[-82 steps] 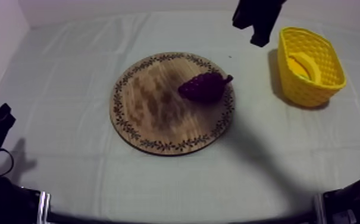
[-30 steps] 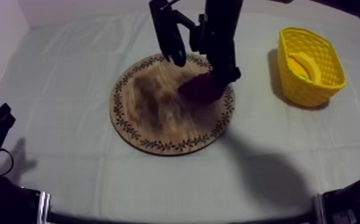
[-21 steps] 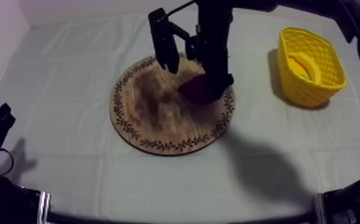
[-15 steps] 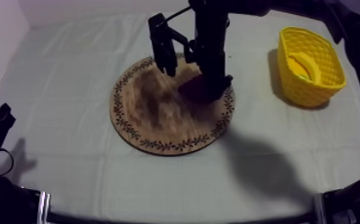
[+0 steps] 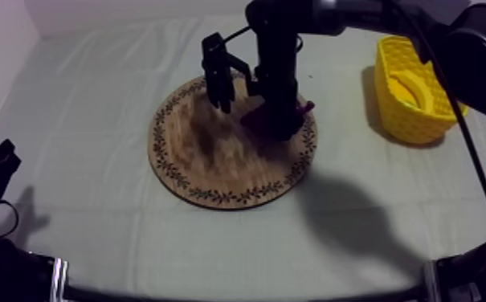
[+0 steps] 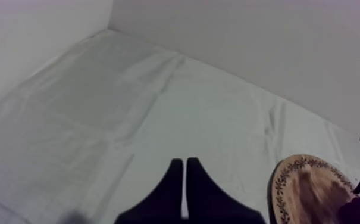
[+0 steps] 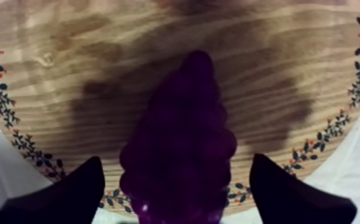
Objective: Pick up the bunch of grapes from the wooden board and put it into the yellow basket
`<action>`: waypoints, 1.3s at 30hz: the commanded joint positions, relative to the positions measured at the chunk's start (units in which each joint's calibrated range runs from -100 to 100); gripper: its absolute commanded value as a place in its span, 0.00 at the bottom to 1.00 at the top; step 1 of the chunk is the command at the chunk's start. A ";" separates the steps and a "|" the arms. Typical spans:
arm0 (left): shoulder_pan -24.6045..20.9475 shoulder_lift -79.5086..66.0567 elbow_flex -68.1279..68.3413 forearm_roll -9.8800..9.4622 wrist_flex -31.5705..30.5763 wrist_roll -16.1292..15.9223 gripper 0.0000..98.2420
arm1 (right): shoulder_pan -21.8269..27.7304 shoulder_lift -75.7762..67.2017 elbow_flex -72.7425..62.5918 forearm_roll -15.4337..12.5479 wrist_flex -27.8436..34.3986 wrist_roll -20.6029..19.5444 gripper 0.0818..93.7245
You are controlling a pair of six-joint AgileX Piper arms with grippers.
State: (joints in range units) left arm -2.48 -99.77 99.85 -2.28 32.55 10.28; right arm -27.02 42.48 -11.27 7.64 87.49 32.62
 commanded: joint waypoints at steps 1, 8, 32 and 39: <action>-0.01 0.03 0.04 0.01 0.03 0.00 0.00 | 0.04 0.38 0.10 0.03 -0.14 -0.02 0.75; -0.01 0.03 0.04 0.01 0.03 0.00 0.00 | 0.16 1.37 0.80 0.31 -1.34 -0.27 0.65; -0.01 0.03 0.04 0.01 0.03 0.00 0.00 | 0.63 -1.31 4.14 1.24 -5.79 -2.28 0.45; -0.01 0.03 0.04 0.01 0.03 0.00 0.00 | 0.67 -4.95 3.25 1.04 -3.89 -1.39 0.44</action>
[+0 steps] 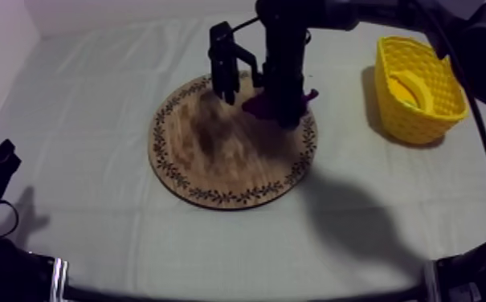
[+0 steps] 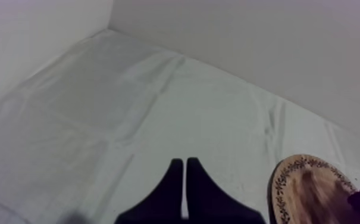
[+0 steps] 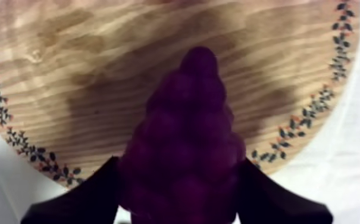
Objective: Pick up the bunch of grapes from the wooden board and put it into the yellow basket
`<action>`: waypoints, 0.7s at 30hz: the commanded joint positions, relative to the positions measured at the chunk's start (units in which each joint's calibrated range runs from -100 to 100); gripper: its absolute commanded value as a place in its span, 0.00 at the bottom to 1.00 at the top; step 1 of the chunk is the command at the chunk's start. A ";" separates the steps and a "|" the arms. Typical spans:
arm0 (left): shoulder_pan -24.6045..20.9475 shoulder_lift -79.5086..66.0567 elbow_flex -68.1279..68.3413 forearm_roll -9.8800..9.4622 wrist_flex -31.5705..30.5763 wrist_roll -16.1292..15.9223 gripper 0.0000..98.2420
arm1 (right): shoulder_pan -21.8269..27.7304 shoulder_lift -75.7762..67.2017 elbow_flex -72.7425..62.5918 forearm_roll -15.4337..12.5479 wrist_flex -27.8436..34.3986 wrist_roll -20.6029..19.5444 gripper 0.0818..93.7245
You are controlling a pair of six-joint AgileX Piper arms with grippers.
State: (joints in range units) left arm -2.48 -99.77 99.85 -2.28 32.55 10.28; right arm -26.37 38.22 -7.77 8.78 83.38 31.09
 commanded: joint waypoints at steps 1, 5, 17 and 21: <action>-0.01 0.03 0.04 0.01 0.03 0.00 0.00 | 0.00 -1.41 -0.43 -0.17 0.64 0.31 0.44; -0.01 0.03 0.04 0.01 0.03 0.00 0.00 | -0.11 -4.57 -0.92 -0.27 2.27 0.77 0.42; -0.01 0.03 0.04 0.01 0.03 0.00 0.00 | -0.02 -13.56 -3.58 -0.98 6.74 0.14 0.40; -0.01 0.03 0.04 0.01 0.03 0.00 0.00 | -0.10 -16.33 -2.33 -1.29 7.57 -0.46 0.40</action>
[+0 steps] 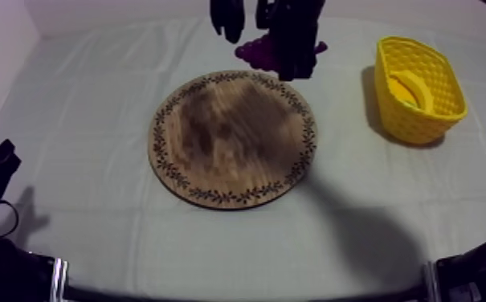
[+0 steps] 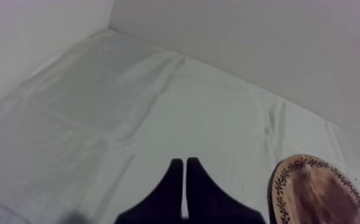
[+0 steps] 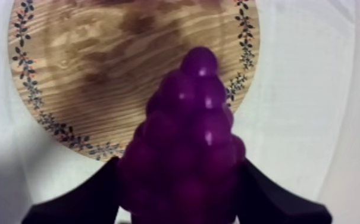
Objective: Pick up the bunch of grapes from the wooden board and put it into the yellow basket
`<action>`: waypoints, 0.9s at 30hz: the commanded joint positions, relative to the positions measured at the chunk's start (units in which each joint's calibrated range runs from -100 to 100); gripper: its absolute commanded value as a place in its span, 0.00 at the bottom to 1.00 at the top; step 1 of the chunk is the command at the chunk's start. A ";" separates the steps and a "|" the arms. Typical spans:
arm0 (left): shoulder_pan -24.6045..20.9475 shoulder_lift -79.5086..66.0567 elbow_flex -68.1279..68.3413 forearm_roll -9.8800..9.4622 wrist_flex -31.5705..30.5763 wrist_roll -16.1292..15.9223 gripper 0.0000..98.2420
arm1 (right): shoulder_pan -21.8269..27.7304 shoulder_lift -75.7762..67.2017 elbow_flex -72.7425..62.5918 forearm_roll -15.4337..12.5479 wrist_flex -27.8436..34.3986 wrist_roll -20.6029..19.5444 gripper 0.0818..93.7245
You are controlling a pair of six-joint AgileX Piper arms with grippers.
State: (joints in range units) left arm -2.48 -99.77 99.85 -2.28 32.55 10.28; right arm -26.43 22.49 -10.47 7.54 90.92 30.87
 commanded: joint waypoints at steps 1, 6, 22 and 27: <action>-0.01 0.03 0.04 0.01 0.03 0.00 0.00 | 0.02 -1.23 0.88 -0.10 0.13 -0.39 0.40; -0.01 0.03 0.04 0.01 0.03 0.00 0.00 | 1.51 -3.76 3.30 -0.05 -0.05 -1.17 0.41; -0.01 0.03 0.04 0.01 0.03 0.00 0.00 | 14.06 -9.80 10.22 0.45 -1.12 -8.86 0.41; -0.01 0.03 0.04 0.01 0.03 0.00 0.00 | 18.24 -11.53 11.37 0.59 -0.55 -11.34 0.41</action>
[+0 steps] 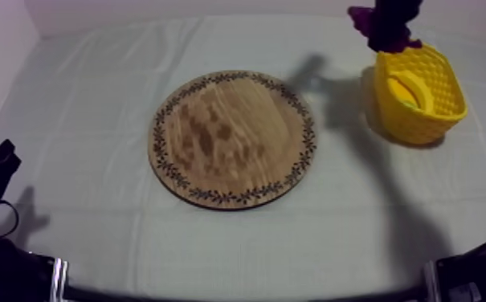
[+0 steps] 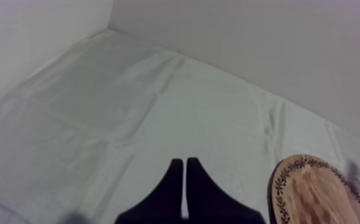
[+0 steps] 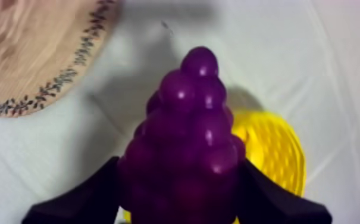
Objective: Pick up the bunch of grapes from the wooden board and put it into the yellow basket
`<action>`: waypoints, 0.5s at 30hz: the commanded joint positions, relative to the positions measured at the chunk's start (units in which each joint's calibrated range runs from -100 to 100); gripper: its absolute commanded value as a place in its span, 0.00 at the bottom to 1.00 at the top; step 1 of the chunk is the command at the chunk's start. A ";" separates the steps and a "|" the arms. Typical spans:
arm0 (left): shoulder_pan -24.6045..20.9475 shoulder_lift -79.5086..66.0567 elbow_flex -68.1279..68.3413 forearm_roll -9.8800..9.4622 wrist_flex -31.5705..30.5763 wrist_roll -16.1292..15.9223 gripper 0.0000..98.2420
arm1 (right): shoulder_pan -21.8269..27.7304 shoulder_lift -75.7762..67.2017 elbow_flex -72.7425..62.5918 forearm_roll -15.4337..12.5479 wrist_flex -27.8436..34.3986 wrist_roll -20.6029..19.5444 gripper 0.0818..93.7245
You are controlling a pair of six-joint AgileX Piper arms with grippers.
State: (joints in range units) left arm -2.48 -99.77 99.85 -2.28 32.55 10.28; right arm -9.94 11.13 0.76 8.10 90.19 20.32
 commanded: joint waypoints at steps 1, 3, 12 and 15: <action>-0.01 0.03 0.04 0.01 0.03 0.00 0.00 | 2.65 -0.48 0.34 0.09 0.26 -1.22 0.41; -0.01 0.03 0.04 0.01 0.03 0.00 0.00 | 4.39 -0.96 0.85 0.28 0.38 -1.95 0.41; -0.01 0.03 0.04 0.01 0.03 0.00 0.00 | 10.52 -1.60 1.79 1.22 0.66 -2.99 0.41; -0.01 0.03 0.04 0.01 0.03 0.00 0.00 | 11.34 -1.14 0.99 1.24 1.05 -2.83 0.41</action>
State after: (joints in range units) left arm -2.48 -99.77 99.85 -2.28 32.55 10.28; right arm 1.20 9.77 1.95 9.54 91.03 17.38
